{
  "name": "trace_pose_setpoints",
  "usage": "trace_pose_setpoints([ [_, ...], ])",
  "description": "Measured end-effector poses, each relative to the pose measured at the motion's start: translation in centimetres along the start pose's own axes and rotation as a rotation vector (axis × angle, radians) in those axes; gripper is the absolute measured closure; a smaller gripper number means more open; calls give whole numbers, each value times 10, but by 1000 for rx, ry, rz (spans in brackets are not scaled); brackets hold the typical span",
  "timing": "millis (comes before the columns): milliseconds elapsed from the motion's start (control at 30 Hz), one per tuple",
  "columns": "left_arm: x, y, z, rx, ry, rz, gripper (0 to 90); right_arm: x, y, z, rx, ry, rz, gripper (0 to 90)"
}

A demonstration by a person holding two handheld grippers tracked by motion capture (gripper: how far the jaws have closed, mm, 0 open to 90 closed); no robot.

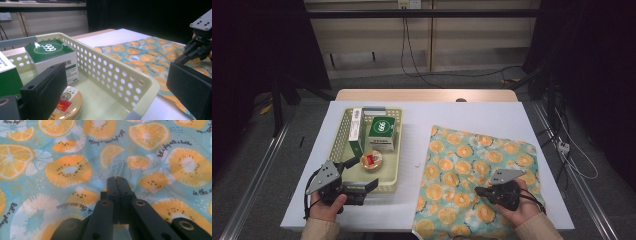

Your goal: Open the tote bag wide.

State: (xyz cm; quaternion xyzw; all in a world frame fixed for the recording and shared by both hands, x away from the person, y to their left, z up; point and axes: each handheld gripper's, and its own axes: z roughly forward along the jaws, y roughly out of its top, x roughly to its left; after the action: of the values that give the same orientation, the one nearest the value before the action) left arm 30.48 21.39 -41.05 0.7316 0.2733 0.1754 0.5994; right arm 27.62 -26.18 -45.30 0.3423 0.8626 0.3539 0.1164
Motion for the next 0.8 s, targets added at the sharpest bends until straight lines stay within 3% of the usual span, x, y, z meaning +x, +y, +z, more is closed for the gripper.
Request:
trace_pose_setpoints([
  [233, 0, 1, 0, -4, 1, -2, 31, 1, 1, 0, -20, -19, 6, 900],
  [333, 0, 1, 0, -9, -2, -1, 31, -2, 5, -2, -44, -75, -18, 900],
  [467, 2, 0, 0, -8, 0, -10, 31, -17, 13, -4, -63, -79, 10, 900],
  [633, 0, 1, 1, -7, -1, -9, 31, -41, 27, 3, -72, -124, 31, 900],
  [767, 0, 2, 1, -10, -4, -8, 31, -65, 39, 4, -136, -167, 90, 900],
  [800, 0, 1, 1, -11, -3, -10, 31, -71, 43, 4, -147, -153, 108, 900],
])
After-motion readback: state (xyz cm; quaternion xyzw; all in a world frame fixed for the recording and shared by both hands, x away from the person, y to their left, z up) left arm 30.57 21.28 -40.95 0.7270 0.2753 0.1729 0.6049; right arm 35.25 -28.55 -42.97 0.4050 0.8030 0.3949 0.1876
